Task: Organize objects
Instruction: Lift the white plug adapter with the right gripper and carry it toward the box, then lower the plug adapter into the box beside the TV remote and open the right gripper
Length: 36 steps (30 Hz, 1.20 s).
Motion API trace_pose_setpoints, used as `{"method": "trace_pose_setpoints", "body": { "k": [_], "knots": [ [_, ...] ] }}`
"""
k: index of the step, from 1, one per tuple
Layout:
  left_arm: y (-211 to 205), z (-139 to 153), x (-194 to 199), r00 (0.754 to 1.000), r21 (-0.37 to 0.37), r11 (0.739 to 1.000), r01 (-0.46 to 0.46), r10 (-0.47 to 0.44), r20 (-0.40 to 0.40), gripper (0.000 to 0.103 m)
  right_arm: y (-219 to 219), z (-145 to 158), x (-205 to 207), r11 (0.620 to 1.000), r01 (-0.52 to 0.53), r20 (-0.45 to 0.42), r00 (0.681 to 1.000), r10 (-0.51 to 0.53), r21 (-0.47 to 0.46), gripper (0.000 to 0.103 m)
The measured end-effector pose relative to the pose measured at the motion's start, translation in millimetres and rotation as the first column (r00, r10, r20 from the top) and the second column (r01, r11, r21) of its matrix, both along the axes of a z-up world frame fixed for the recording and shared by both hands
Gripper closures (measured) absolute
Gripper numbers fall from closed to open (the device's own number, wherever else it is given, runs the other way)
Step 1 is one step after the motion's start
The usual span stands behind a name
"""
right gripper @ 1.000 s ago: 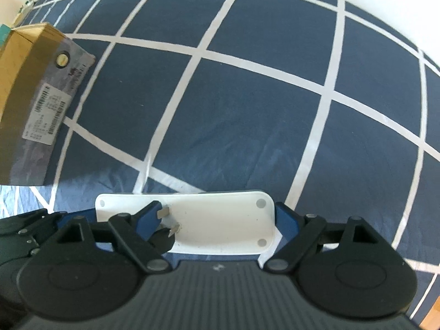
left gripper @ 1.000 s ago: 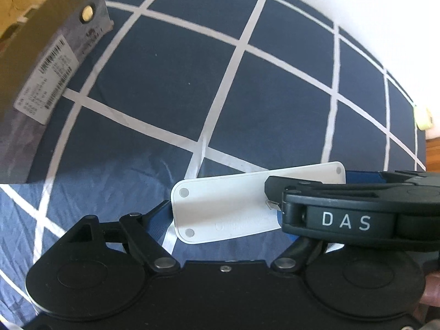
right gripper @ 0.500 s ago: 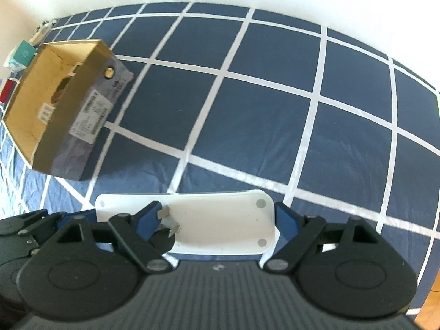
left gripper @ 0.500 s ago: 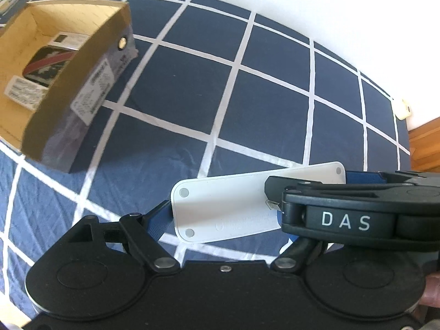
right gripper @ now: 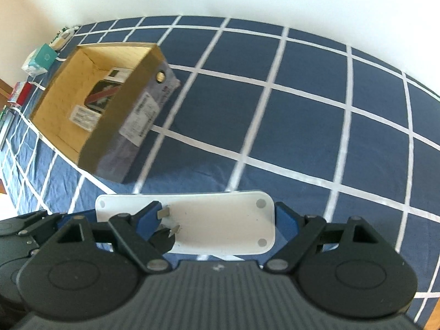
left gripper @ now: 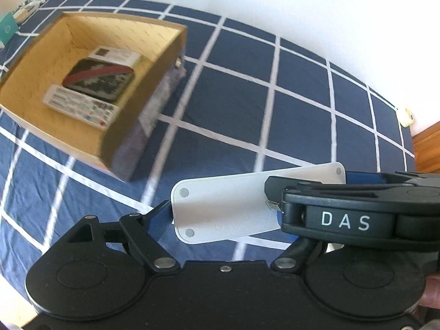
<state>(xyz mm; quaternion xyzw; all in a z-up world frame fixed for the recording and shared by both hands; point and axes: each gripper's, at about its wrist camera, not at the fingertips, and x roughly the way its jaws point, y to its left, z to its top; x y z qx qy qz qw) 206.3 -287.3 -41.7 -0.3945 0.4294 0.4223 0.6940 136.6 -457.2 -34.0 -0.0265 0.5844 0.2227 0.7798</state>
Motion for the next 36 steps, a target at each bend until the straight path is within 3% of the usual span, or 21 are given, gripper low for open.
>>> {"method": "trace_pose_setpoints", "body": {
  "k": [20, 36],
  "knots": [
    [102, 38, -140, 0.976, 0.046, 0.976, 0.214, -0.212, -0.037, 0.022, 169, 34, -24, 0.974, 0.219, 0.022, 0.975, -0.221, 0.055, 0.016],
    [177, 16, -191, 0.956, -0.002, 0.958, 0.285, -0.285, -0.071, 0.022, 259, 16, -8, 0.947, 0.315, -0.028, 0.949, -0.313, 0.061, 0.016]
  ]
}}
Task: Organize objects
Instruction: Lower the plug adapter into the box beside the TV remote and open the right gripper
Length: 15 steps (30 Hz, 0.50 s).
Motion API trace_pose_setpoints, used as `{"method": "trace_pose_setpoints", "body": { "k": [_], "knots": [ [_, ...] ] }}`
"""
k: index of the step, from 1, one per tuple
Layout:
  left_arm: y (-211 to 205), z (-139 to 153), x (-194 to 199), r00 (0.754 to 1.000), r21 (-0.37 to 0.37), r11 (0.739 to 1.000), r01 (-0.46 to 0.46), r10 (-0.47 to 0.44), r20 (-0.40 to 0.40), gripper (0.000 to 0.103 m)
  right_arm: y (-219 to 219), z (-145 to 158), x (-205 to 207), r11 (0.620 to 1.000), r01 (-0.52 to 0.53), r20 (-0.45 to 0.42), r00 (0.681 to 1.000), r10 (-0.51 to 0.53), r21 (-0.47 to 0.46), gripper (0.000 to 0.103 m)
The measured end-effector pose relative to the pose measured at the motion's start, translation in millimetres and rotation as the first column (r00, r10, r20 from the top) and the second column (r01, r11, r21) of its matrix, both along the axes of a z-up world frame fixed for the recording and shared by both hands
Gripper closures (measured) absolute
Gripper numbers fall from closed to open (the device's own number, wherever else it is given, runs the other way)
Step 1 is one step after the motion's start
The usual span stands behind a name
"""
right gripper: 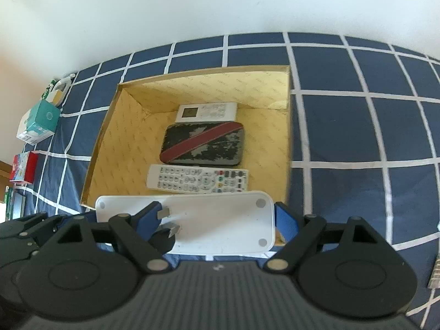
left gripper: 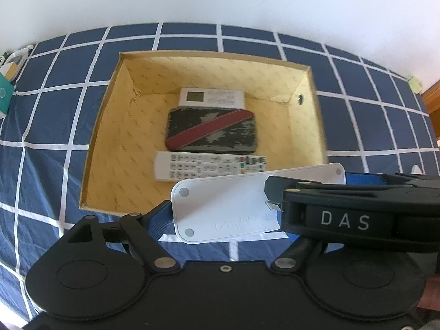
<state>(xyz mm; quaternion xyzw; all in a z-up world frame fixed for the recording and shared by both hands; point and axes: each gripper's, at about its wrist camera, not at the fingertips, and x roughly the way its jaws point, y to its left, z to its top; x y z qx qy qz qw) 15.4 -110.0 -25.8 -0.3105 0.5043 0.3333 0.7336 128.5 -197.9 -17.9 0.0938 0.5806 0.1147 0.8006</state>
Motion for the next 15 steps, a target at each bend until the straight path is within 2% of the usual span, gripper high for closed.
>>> {"method": "trace_pose_setpoints", "body": {
  "k": [15],
  "knots": [
    [62, -64, 0, 0.996, -0.129, 0.991, 0.035, -0.045, -0.077, 0.022, 39, -67, 44, 0.999, 0.036, -0.148, 0.988, -0.038, -0.013, 0.016]
  ]
}}
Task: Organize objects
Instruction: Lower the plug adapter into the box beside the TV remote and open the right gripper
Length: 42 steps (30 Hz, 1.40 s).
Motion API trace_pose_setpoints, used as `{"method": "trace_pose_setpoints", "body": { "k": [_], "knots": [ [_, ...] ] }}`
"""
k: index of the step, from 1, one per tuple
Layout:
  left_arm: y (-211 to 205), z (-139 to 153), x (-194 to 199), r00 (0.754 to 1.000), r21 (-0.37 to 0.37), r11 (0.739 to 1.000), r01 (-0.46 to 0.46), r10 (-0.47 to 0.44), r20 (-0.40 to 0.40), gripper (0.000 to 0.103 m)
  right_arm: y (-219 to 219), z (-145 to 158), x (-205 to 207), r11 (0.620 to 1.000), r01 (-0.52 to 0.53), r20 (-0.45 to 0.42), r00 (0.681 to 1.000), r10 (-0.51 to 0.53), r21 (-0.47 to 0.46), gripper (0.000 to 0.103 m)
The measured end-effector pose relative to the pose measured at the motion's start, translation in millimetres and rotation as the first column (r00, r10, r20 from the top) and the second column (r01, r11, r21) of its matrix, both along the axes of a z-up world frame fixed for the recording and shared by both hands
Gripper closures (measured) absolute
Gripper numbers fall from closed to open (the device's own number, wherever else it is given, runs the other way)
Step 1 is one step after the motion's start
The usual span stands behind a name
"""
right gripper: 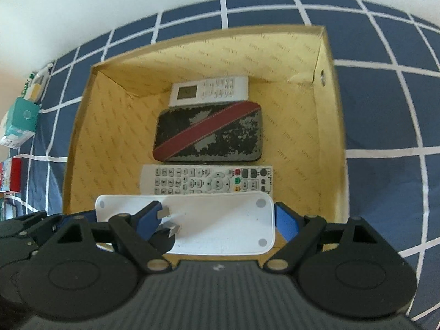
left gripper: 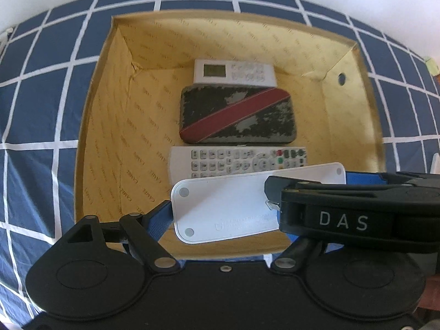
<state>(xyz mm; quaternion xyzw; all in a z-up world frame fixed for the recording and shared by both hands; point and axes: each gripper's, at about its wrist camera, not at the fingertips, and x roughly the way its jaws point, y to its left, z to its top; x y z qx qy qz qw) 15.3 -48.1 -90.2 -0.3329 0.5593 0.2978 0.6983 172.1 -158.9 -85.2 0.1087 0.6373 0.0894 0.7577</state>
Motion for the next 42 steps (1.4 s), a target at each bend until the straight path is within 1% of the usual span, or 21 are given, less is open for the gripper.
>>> {"method": "trace_pose_setpoints", "body": {
  "k": [7, 15, 21, 30, 42],
  "knots": [
    [9, -26, 2, 0.999, -0.057, 0.998, 0.015, -0.017, -0.027, 0.022, 6, -31, 8, 1.000, 0.018, -0.070, 0.997, -0.018, -0.005, 0.016],
    [6, -47, 4, 0.998, -0.103, 0.994, 0.034, -0.038, -0.044, 0.022, 5, -51, 6, 0.999, 0.037, -0.128, 0.991, -0.039, -0.017, 0.016],
    [10, -56, 4, 0.998, -0.125, 0.992, 0.030, -0.037, -0.050, 0.022, 5, -59, 7, 0.999, 0.049, -0.149, 0.987, -0.052, -0.023, 0.016],
    [14, -69, -2, 0.998, -0.163, 0.986, 0.016, -0.025, -0.052, 0.022, 11, -72, 12, 0.999, 0.039, -0.191, 0.981, -0.045, -0.036, 0.016],
    [14, -77, 0, 0.998, -0.177, 0.984, 0.020, -0.030, -0.055, 0.023, 16, -74, 18, 0.998, 0.009, -0.216, 0.976, -0.024, -0.069, 0.016]
  ]
}}
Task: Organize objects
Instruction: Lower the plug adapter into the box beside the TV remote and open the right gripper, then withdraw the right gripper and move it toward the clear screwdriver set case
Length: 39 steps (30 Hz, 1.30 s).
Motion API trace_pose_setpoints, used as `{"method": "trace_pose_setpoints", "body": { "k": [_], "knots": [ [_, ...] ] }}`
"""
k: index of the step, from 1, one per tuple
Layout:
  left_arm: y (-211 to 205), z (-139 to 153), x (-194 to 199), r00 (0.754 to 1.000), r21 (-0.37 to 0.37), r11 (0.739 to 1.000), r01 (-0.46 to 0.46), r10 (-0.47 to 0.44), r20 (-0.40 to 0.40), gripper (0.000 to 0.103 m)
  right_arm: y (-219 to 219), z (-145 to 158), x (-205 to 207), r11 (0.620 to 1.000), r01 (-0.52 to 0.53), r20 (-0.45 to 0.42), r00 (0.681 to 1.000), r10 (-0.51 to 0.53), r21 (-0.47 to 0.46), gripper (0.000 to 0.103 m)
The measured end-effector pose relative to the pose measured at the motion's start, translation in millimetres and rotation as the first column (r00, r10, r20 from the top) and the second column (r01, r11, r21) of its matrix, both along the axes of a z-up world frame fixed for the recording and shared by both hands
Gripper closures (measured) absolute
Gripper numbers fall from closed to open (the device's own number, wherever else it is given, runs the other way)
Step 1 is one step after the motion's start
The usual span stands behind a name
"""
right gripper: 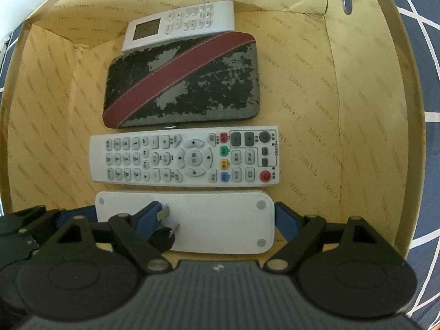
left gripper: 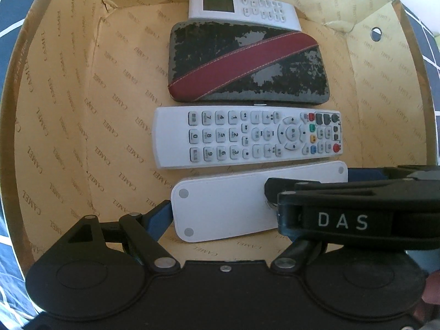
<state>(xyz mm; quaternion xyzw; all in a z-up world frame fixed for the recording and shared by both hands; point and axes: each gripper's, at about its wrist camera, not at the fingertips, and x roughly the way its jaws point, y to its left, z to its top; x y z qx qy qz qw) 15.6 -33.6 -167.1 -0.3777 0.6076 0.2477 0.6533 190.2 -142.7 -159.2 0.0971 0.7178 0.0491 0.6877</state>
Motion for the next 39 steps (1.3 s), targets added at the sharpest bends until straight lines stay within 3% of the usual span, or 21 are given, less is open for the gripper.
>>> {"method": "trace_pose_setpoints", "body": {
  "k": [11, 18, 28, 39],
  "knots": [
    [-4, 6, 2, 1.000, 0.023, 1.000, -0.013, 0.013, 0.006, 0.021, -3, 3, -2, 1.000, 0.013, -0.012, 1.000, -0.013, 0.014, 0.016],
    [-9, 26, 4, 0.999, 0.070, 0.997, -0.029, 0.027, 0.033, 0.018, -9, 15, -6, 0.999, 0.025, 0.020, 0.999, -0.026, 0.021, 0.016],
    [-21, 84, -19, 0.992, 0.166, 0.982, -0.085, 0.068, 0.105, 0.015, -21, 65, -13, 0.997, 0.011, 0.161, 0.987, -0.022, 0.072, 0.015],
    [-77, 131, -16, 0.990, 0.251, 0.965, -0.072, 0.038, 0.139, 0.008, -53, 115, -51, 0.995, 0.017, 0.274, 0.961, -0.043, 0.095, 0.013]
  ]
}}
